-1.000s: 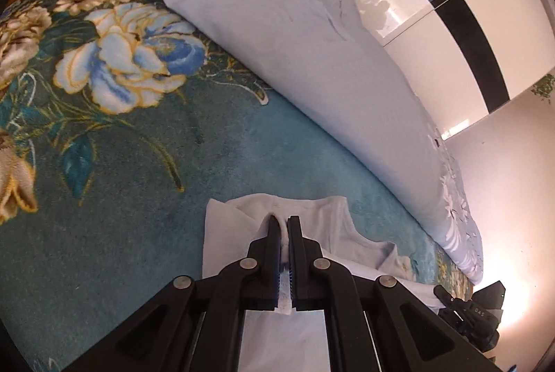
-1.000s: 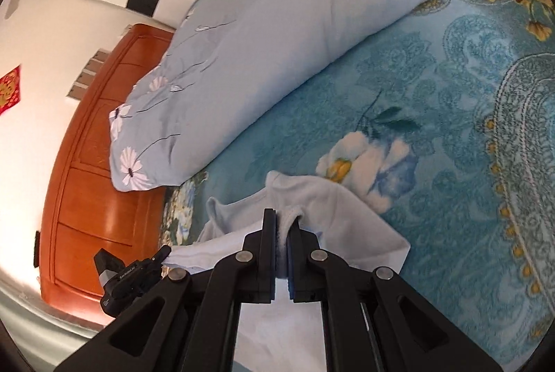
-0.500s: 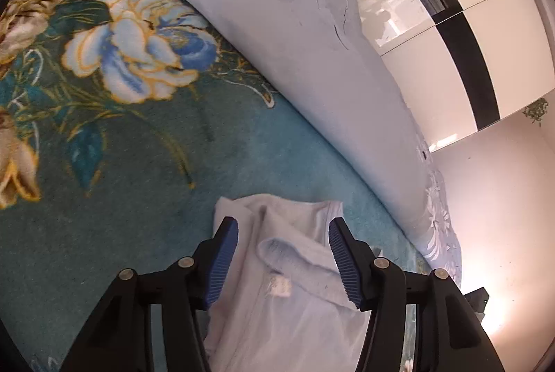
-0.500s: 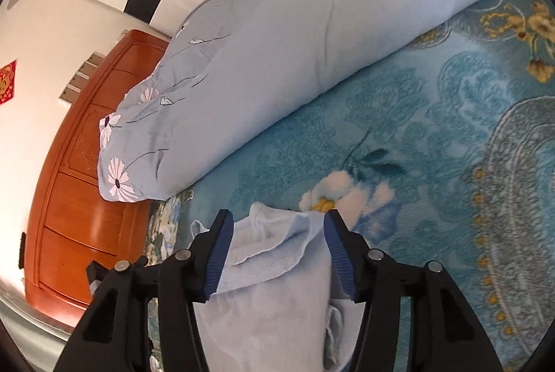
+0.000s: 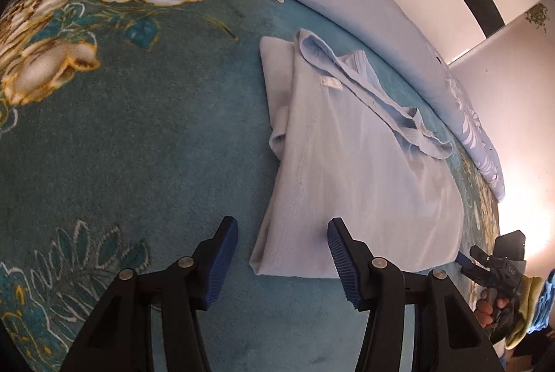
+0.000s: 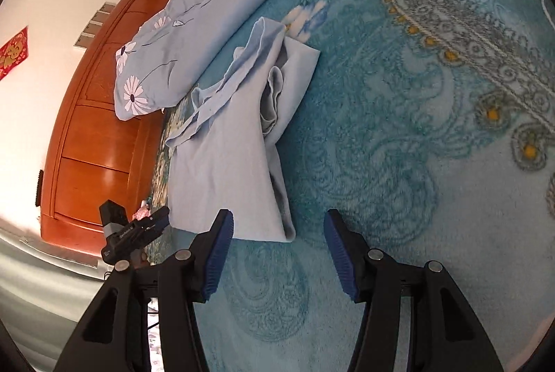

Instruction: Fold clothes

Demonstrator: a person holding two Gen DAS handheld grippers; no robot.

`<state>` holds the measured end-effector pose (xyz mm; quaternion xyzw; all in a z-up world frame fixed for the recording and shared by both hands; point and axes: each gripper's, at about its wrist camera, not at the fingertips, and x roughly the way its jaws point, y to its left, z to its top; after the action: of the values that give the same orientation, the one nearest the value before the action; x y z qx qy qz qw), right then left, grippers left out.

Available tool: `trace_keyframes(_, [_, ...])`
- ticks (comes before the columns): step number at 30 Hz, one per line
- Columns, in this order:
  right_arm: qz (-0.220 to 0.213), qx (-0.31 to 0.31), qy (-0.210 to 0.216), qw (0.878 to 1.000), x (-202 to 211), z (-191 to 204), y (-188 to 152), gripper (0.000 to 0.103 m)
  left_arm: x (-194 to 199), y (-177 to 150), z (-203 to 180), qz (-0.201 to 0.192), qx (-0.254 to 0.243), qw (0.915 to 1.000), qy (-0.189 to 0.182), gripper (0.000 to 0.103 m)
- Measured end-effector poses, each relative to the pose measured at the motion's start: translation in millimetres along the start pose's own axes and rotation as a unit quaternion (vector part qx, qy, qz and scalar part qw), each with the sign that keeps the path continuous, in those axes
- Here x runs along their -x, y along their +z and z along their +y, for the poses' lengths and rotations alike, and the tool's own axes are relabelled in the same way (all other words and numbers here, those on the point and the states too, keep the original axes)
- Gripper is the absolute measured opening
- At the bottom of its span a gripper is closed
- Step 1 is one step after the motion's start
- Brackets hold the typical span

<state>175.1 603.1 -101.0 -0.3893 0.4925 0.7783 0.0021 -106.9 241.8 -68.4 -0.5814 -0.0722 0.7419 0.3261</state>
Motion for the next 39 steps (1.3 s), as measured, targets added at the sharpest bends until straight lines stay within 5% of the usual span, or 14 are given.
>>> trace_keyframes(4, [0.004,-0.003,0.017,1.000,-13.9,8.3,-6.1,0.056,-2.1,-1.0,-2.6,-0.009,0.006,0.9999,-0.006,0.057])
trace_keyframes(6, [-0.004,0.011,0.002,1.000,-17.9,17.6,-7.7,0.055,-1.6,-1.6,-1.5,-0.014,0.015,0.9997,-0.009,0.042])
trace_keyframes(9, [-0.016,0.009,0.002,1.000,-19.6,22.1,-9.5,0.019,-4.0,-3.3,0.1,-0.013,0.022,0.9996,-0.006,0.016])
trace_keyframes(12, [-0.024,-0.007,0.003,1.000,-16.0,18.2,-9.0,0.010,-1.1,-6.3,0.2,-0.020,0.030,0.9993,-0.005,0.007])
trace_keyframes(20, [-0.044,0.010,0.016,0.999,16.7,32.8,-32.8,0.008,33.6,-53.8,-15.2,-0.013,0.007,0.9999,-0.002,0.006])
trace_keyframes(31, [-0.014,0.036,0.039,0.999,82.6,30.9,-146.5,0.008,93.2,-178.5,-5.0,-0.018,0.001,0.9991,-0.037,0.006])
trace_keyframes(39, [-0.010,0.013,0.039,0.999,86.2,12.5,-172.3,0.008,92.1,-203.3,9.6,-0.017,0.021,0.9982,-0.054,0.007])
